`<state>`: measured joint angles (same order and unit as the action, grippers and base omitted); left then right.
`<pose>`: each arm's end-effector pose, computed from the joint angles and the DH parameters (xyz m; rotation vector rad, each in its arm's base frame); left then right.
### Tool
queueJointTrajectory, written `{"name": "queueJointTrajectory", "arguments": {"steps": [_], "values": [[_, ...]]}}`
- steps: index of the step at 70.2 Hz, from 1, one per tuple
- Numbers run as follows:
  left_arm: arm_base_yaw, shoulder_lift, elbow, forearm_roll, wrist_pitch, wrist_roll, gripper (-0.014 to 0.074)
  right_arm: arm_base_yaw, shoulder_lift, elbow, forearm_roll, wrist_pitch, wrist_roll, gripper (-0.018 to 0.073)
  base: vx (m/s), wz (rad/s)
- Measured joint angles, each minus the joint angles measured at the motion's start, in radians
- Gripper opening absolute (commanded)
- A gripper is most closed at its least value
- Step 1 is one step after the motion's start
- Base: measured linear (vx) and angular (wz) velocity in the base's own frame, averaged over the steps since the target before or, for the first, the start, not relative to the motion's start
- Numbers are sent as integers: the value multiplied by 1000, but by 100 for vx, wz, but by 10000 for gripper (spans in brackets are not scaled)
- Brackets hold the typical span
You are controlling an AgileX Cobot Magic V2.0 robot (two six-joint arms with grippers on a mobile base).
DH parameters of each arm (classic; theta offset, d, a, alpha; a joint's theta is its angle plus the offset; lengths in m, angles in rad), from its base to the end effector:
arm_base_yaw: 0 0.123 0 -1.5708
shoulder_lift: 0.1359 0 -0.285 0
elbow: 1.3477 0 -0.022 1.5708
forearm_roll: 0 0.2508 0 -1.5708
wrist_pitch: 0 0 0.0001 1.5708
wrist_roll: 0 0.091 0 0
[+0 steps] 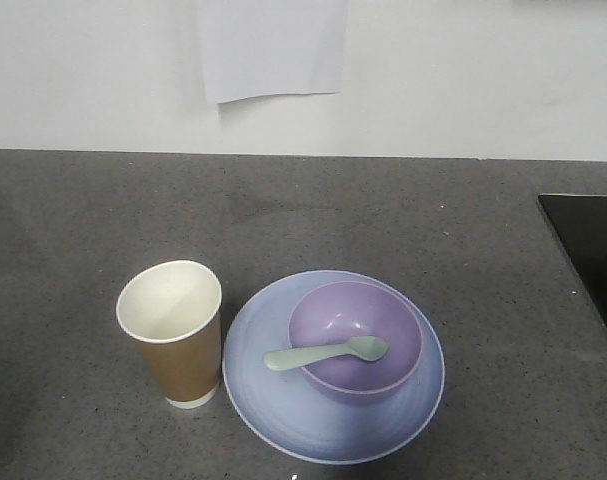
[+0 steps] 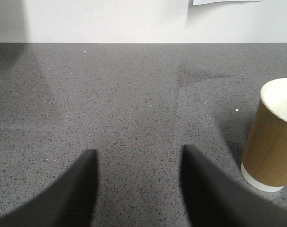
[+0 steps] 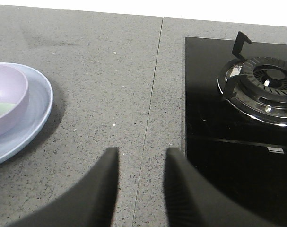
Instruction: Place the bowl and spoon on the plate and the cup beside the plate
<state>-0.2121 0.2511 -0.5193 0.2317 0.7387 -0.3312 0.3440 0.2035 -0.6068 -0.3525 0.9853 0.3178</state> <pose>0.0492 0.0038 0.3059 -0.0512 1.9365 -0.0962 0.0276 -0.0179 0.3162 -0.0462 2.0144 -0.0041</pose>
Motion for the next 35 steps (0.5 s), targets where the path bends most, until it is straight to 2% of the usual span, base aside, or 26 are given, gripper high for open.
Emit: {"name": "queueJointTrajectory", "arguments": {"steps": [6,35], "values": [[0,0,0,0,0,0,-10,0,0,0,0,0,0,-13,0,0],[0,0,0,0,1,0,-8,0,-1,0,0,0,0,-11,0,0]]}}
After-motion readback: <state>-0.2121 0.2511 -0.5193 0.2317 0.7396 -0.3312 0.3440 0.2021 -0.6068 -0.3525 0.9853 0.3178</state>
